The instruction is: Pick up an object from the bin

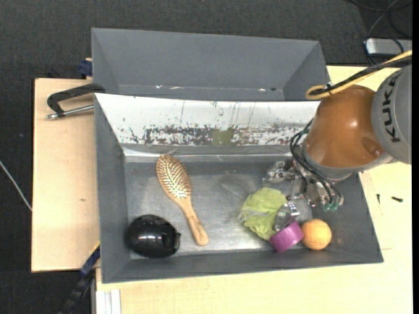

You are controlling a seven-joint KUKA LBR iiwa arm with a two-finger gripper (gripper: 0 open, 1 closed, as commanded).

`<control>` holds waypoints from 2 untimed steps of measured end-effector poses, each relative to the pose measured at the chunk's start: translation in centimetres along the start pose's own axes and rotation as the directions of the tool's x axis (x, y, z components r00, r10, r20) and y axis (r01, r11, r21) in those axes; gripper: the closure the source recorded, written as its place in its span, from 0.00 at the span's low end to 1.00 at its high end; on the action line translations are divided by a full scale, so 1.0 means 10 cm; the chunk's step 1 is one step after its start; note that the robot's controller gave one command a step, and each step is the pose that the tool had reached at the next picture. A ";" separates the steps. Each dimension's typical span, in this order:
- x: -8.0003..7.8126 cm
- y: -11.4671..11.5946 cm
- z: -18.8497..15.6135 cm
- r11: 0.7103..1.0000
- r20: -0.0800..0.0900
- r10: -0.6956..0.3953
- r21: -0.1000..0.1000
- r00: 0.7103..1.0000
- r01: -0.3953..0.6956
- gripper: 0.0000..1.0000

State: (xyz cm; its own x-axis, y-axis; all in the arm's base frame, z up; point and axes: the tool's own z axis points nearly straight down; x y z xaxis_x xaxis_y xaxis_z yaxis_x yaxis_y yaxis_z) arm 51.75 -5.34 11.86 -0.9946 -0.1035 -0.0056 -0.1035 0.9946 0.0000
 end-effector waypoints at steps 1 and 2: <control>0.01 0.07 0.42 0.999 0.004 -0.038 0.000 0.999 0.038 0.00; -0.01 0.08 0.56 0.998 0.005 0.069 0.002 0.998 -0.069 1.00</control>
Offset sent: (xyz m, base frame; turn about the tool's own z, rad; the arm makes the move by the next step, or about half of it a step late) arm -0.0044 0.0122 -0.0486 0.1980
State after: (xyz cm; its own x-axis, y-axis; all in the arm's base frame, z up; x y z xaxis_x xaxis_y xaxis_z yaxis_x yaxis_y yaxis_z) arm 51.82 -4.54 6.28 -0.9994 -0.0344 -0.0103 -0.0344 0.9994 -0.0015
